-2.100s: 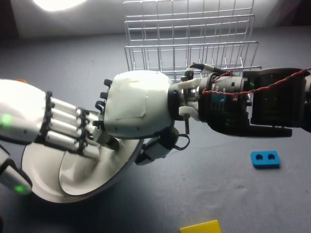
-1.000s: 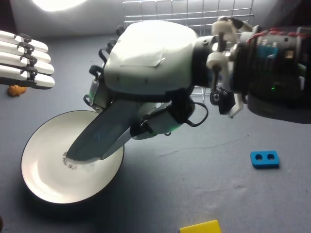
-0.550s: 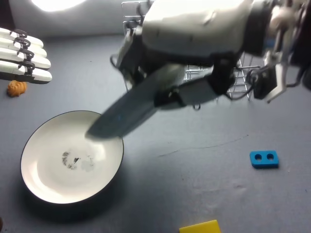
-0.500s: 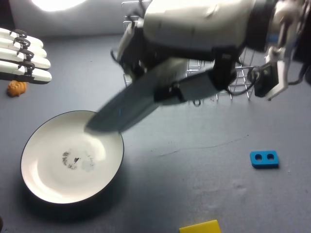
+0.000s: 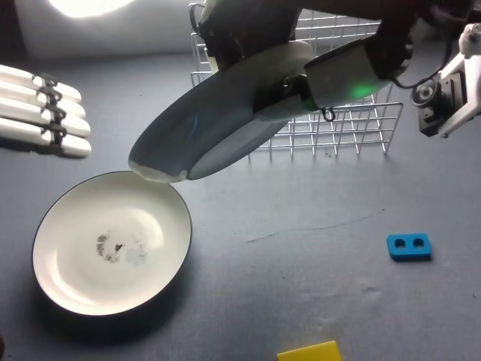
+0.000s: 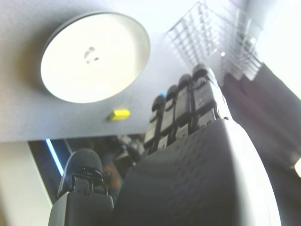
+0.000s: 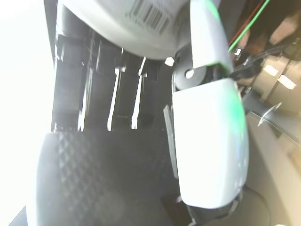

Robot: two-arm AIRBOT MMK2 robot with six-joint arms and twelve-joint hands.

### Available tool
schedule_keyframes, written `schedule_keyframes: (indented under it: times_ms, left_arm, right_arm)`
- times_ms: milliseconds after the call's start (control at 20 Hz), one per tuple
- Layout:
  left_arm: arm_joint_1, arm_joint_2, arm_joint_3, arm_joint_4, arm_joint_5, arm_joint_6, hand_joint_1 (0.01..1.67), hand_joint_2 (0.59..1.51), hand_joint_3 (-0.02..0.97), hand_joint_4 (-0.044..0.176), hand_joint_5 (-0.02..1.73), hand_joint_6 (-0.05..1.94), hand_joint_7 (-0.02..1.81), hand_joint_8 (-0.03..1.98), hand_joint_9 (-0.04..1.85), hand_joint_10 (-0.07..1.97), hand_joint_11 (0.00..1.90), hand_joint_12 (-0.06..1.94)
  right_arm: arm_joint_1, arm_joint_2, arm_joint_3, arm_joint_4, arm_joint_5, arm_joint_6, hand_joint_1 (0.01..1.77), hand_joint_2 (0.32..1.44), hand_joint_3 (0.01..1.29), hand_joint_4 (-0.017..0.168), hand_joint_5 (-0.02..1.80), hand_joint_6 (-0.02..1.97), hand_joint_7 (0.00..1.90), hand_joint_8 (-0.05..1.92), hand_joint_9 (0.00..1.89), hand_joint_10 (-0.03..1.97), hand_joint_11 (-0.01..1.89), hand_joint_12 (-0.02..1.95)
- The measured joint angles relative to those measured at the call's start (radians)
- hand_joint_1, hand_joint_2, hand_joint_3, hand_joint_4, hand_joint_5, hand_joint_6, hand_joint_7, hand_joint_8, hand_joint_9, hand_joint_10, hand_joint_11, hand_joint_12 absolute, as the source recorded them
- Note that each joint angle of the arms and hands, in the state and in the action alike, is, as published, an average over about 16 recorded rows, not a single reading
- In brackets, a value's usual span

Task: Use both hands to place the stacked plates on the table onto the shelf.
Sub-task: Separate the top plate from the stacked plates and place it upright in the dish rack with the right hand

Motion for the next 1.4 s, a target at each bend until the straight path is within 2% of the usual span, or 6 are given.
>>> schedule_keyframes:
  times_ms: [350,700,1400]
  left_arm:
    - [0.085,-0.009,-0.024,0.012,0.012,0.001,0.02,1.225,0.022,0.002,0.03,0.01,0.02,0.01,0.02,0.0,0.02,0.01]
    - [0.155,-0.024,-0.034,0.021,0.03,0.003,0.02,1.226,0.022,0.001,0.02,0.01,0.02,0.01,0.02,0.0,0.02,0.01]
    - [0.194,-0.062,-0.027,0.041,0.055,0.017,0.01,1.226,0.022,-0.001,0.03,0.01,0.03,0.01,0.02,0.0,0.02,0.01]
  right_arm:
    - [0.033,0.013,0.071,0.039,-0.035,0.156,1.23,0.97,0.01,-0.008,0.92,0.91,1.18,0.74,1.4,-0.01,1.04,0.86]
    - [0.051,0.013,0.163,0.201,-0.077,0.164,1.24,0.99,0.01,-0.008,0.91,0.91,1.16,0.78,1.39,-0.01,1.03,0.86]
    - [0.041,-0.031,0.337,0.399,-0.154,0.134,1.24,1.01,0.01,-0.008,0.94,0.89,1.18,0.71,1.4,0.0,1.08,0.85]
